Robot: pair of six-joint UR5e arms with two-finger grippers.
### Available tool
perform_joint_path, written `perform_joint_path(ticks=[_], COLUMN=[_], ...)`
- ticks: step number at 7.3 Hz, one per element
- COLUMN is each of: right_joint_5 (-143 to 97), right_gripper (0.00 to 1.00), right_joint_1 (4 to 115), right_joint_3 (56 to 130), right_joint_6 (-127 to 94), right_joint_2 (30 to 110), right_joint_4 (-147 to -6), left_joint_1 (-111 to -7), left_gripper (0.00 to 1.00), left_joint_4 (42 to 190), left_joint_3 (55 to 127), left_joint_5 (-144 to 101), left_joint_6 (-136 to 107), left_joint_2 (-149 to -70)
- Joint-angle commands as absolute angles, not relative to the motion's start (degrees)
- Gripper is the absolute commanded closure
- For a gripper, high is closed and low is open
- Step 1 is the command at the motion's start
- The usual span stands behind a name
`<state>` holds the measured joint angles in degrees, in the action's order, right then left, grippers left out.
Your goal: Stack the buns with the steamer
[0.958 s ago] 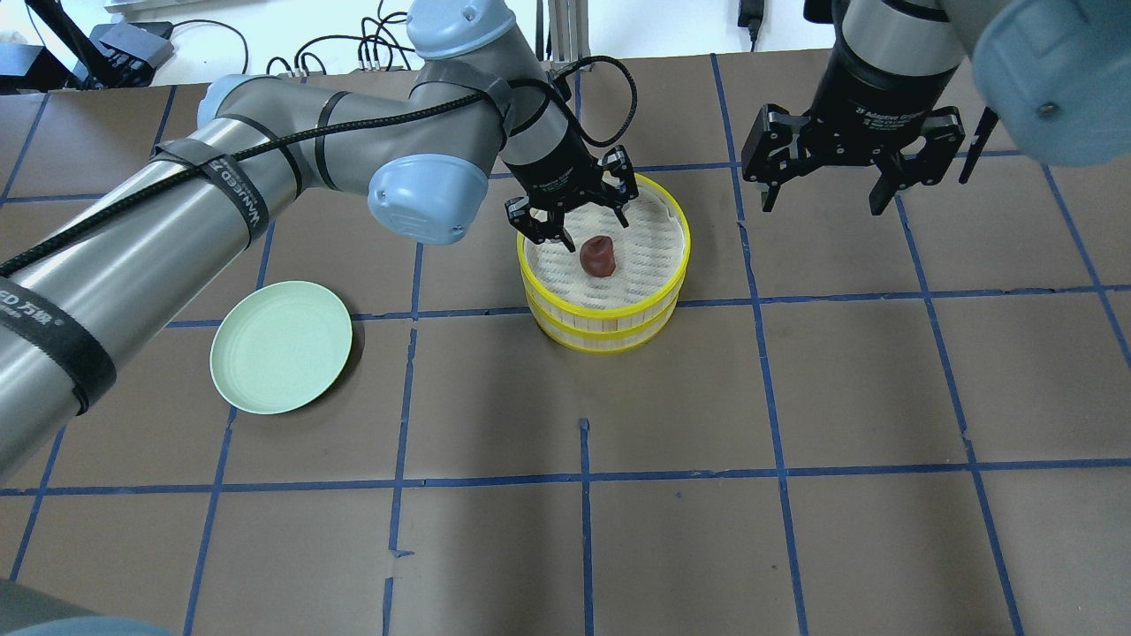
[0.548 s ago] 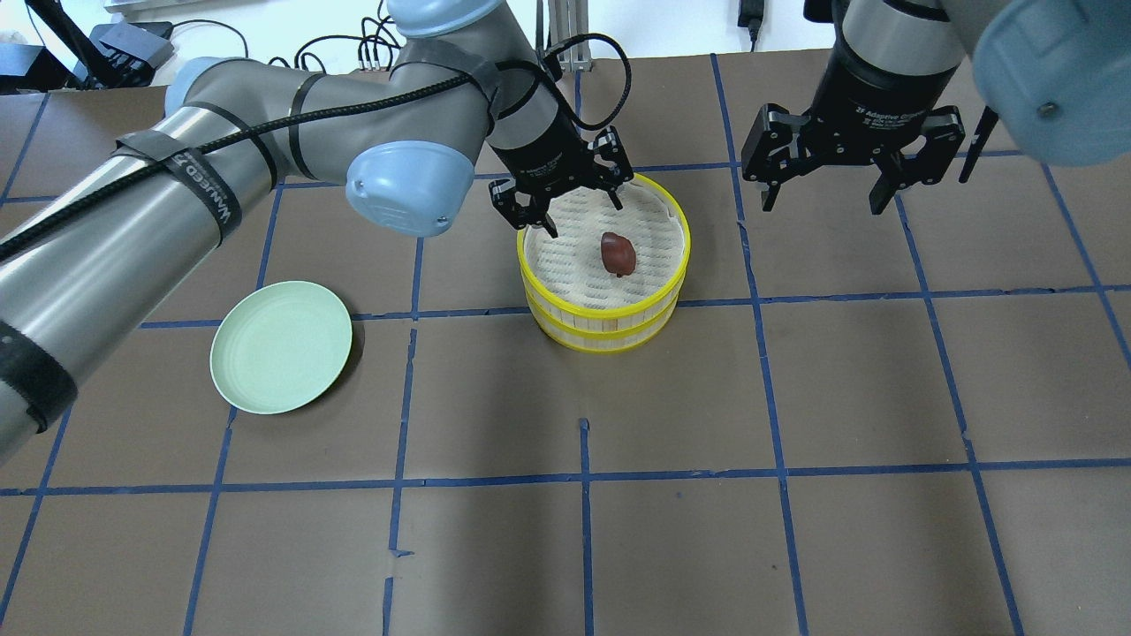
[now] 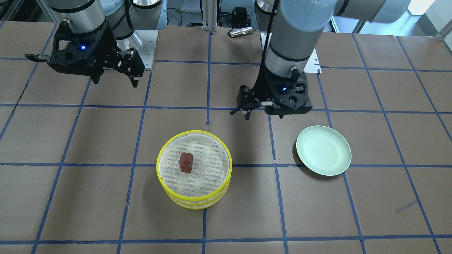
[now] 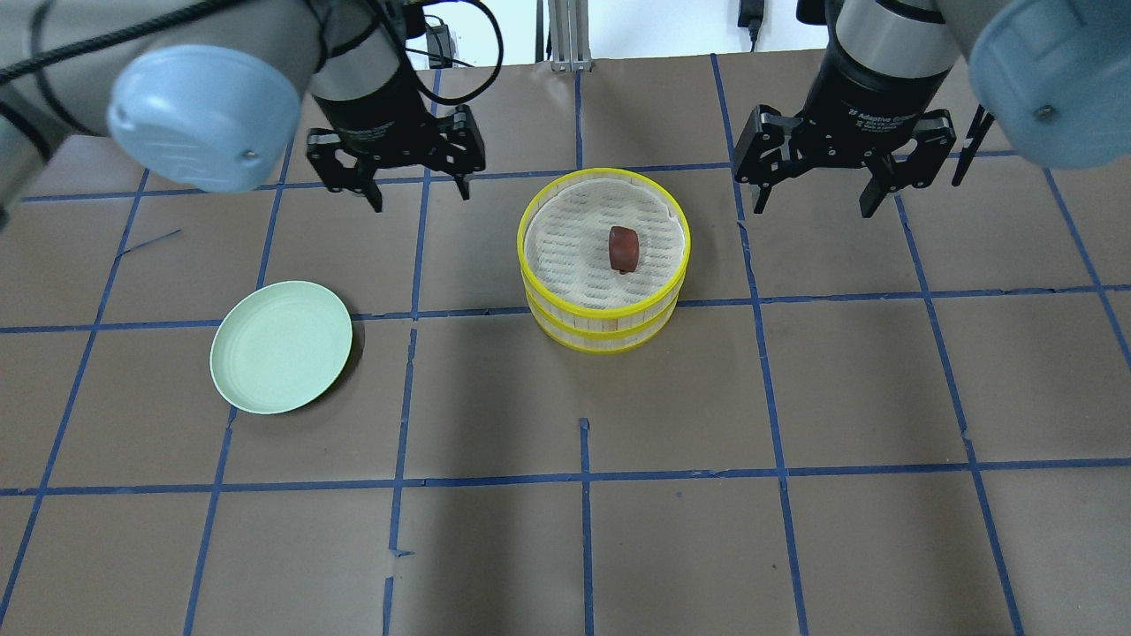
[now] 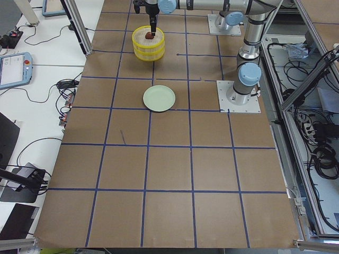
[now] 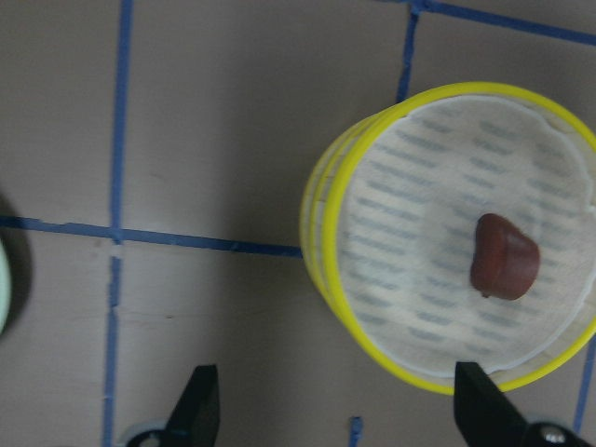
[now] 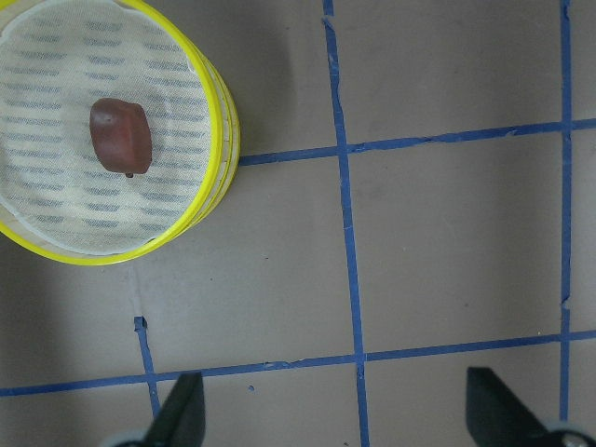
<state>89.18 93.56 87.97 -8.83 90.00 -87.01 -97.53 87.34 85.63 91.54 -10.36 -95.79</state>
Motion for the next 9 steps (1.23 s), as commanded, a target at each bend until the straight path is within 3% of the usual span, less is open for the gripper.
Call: perform_joint_path(ticks=[1, 9], right_joint_5=[88.9, 89.7], right_gripper=[0.00, 0.00], right_joint_1=[94.4, 95.5], right_joint_3=[88.0, 86.0], right_joint_6=[-9.0, -8.1], right_joint_2=[90.0, 88.8], right_joint_4=[-86.9, -87.2], left_joint_1=[-94.1, -94.2], left_gripper=[0.08, 0.09], left_joint_4=[96.4, 97.7], left_joint_3=[86.1, 86.8], left_joint_5=[96.4, 88.6], left_joint_6=[-2.6, -2.9], left_joint_2=[-89.1, -88.8])
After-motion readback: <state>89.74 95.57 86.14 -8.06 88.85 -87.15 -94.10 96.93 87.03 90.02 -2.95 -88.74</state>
